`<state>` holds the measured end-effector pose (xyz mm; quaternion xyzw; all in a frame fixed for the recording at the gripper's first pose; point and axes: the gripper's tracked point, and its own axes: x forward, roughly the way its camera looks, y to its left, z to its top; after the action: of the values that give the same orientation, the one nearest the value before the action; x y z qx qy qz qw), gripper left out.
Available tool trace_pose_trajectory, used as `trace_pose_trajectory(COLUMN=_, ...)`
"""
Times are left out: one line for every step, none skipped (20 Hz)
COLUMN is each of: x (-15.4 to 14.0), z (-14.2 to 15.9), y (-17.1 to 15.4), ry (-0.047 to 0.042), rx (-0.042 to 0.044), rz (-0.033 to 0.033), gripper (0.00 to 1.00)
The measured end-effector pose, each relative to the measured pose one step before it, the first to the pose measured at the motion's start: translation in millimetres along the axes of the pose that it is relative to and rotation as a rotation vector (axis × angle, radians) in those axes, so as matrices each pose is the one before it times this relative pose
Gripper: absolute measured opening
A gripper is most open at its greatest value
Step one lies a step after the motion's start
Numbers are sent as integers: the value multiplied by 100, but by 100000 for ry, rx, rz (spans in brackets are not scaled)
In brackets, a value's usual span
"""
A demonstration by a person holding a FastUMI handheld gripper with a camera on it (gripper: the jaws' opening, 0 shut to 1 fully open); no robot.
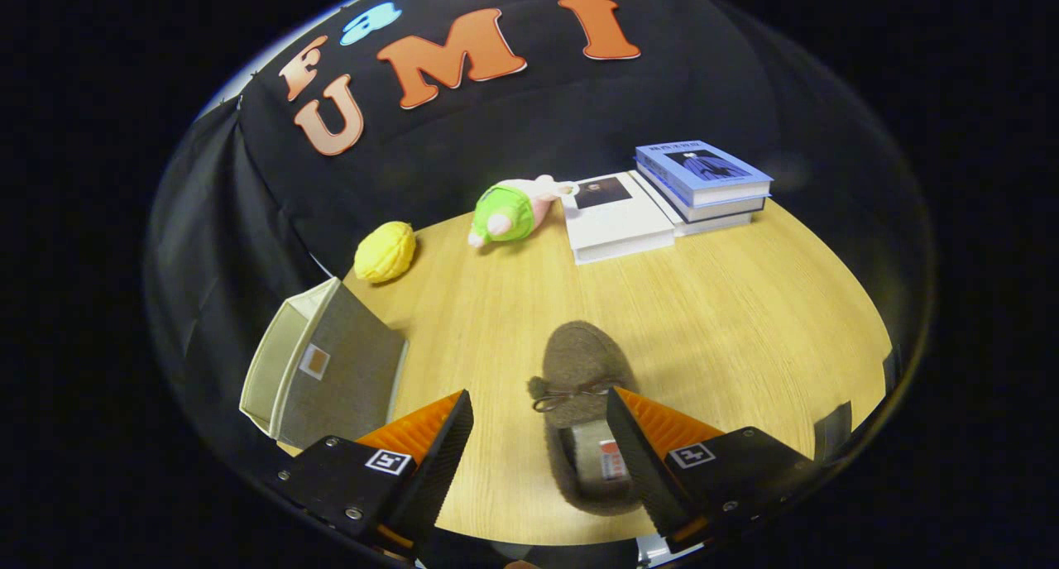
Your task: Open the storage box then place both shoes into the box .Put the left shoe in first, then the right shoe, with the right side of both shoes facing outward in a uniform manner.
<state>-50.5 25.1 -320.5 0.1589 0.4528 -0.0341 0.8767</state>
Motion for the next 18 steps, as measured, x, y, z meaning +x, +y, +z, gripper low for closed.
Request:
trace_pose_trajectory(x=204, z=-41, y=-743, ry=355, rx=790, rz=-594, gripper=97)
trace_pose_trajectory(x=211, z=-145, y=-759, ry=567, rx=508, rz=-643, gripper=97)
trace_pose_trajectory(x=206, z=-389, y=-579, ry=515, rx=36, rz=-425, gripper=97)
trace_pose_trajectory(x=51, z=-245, y=-651, ry=415, rx=-454, rz=-97, gripper=97)
trace_pose_trajectory(x=71, z=-430, y=-320, ry=668, rx=-326, rz=260, gripper=97)
trace_pose_trajectory(x=160, z=-463, y=-251, ry=1065, rx=-336, rz=528, gripper=97)
trace_pose_trajectory(x=245, z=-621, y=-306, ry=1278, rx=-321, rz=912, gripper=97)
trace_pose_trajectory(x=316, z=-599, y=-173, ry=1072, rx=991, rz=-17, gripper=96)
trace_pose_trajectory(x=395, z=-351, y=-230, ry=1204, rx=519, rz=-2, gripper=96)
trace_pose_trajectory(x=401, z=-419, y=17, ry=1002, rx=383, rz=749, gripper=96)
trace_pose_trajectory(x=247, z=-345, y=-84, ry=1327, rx=547, rz=359, gripper=96)
trace_pose_trajectory(x=290, z=-131, y=-160, ry=272, rx=728, rz=-194, gripper=95)
trace_pose_trajectory(x=379, z=-136, y=-167, ry=457, rx=111, rz=-259, gripper=94)
trace_pose_trajectory(x=356, z=-22, y=-223, ry=-55, rx=499, rz=-653, gripper=89)
trace_pose_trajectory(x=372, z=95, y=-209, ry=-56, rx=536, rz=-656, gripper=87)
trace_pose_trajectory(x=455, z=39, y=-118, ry=-89, rx=957, rz=-544, gripper=82)
trace_pose_trajectory(x=425, z=-103, y=-74, ry=247, rx=605, rz=-78, gripper=80)
trace_pose_trajectory(x=491, z=-6, y=-43, ry=137, rx=919, rz=-484, gripper=74)
